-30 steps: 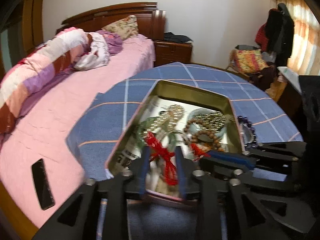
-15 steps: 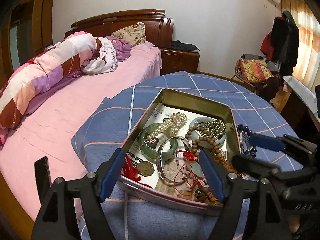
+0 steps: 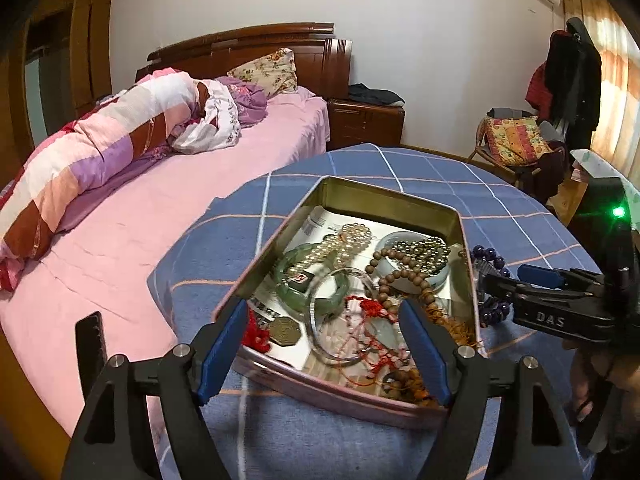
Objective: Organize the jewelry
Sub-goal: 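Move the right tool to the dark blue bead bracelet and grasp it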
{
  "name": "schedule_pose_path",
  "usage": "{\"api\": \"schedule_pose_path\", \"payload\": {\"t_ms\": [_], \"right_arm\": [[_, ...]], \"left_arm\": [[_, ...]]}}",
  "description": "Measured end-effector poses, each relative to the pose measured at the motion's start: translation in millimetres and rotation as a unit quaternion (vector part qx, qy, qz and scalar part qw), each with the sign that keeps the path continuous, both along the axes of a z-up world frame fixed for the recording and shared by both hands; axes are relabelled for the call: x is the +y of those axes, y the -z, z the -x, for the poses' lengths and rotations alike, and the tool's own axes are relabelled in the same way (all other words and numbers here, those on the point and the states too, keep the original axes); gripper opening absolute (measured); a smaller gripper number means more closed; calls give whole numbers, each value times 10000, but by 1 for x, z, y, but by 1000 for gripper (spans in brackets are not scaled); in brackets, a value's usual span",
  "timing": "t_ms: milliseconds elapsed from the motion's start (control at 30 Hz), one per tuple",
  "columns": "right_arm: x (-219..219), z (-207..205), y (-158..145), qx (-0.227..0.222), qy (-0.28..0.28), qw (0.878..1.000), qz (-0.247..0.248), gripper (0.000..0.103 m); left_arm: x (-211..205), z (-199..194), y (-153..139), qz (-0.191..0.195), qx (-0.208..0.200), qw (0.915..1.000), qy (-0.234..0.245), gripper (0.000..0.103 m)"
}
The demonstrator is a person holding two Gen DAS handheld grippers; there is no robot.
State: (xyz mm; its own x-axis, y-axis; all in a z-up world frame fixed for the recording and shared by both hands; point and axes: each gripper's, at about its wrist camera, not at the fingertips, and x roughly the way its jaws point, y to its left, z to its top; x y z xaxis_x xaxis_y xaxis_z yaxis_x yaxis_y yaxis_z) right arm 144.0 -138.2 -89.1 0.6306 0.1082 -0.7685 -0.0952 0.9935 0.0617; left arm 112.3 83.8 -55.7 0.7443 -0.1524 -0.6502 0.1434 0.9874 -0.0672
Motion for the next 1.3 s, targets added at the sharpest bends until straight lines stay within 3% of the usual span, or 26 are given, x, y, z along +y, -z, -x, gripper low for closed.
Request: {"api": "schedule_pose_path", "payload": {"t_ms": [67, 200, 300, 433, 533, 600, 667, 733, 800, 900, 1300], "right_arm": [[-8, -2, 2, 85, 46, 9999, -76, 66], [-18, -1, 4, 252, 80, 9995, 169, 43], [-21, 4, 4, 296, 40, 9992, 257, 32], [-32, 19, 5, 263, 44, 9990, 356, 29], [-48, 32, 4, 248, -19, 9997, -49, 29], [-55, 38, 4, 209, 28, 9993, -317, 42], [-59, 45, 3, 142, 0, 9989, -455, 44], [-60, 50, 3, 121, -120, 9984, -541, 38], [-56, 49, 3, 149, -279, 9974, -647, 22], [-53, 50, 2, 105, -358, 9970, -680, 17], [-56, 69, -36, -728, -549, 9886, -1201, 16]], "left_arm": [[-4, 0, 0, 36, 64, 10000, 17, 78], [-11, 0, 0, 74, 126, 9999, 56, 78], [-20, 2, -2, 46, 123, 9998, 121, 78], [-34, 10, -9, 2, 15, 9996, 273, 78], [-50, 14, -12, -38, -44, 9990, 446, 78], [-60, 15, -12, -64, -21, 9986, 525, 78], [-69, 16, -12, -84, -15, 9982, 592, 78], [-76, 19, -12, -119, -24, 9979, 633, 78], [-85, 20, -11, -163, -3, 9974, 702, 78], [-92, 21, -9, -214, 42, 9971, 723, 78], [-113, 30, -7, -356, 65, 9954, 890, 78]]}}
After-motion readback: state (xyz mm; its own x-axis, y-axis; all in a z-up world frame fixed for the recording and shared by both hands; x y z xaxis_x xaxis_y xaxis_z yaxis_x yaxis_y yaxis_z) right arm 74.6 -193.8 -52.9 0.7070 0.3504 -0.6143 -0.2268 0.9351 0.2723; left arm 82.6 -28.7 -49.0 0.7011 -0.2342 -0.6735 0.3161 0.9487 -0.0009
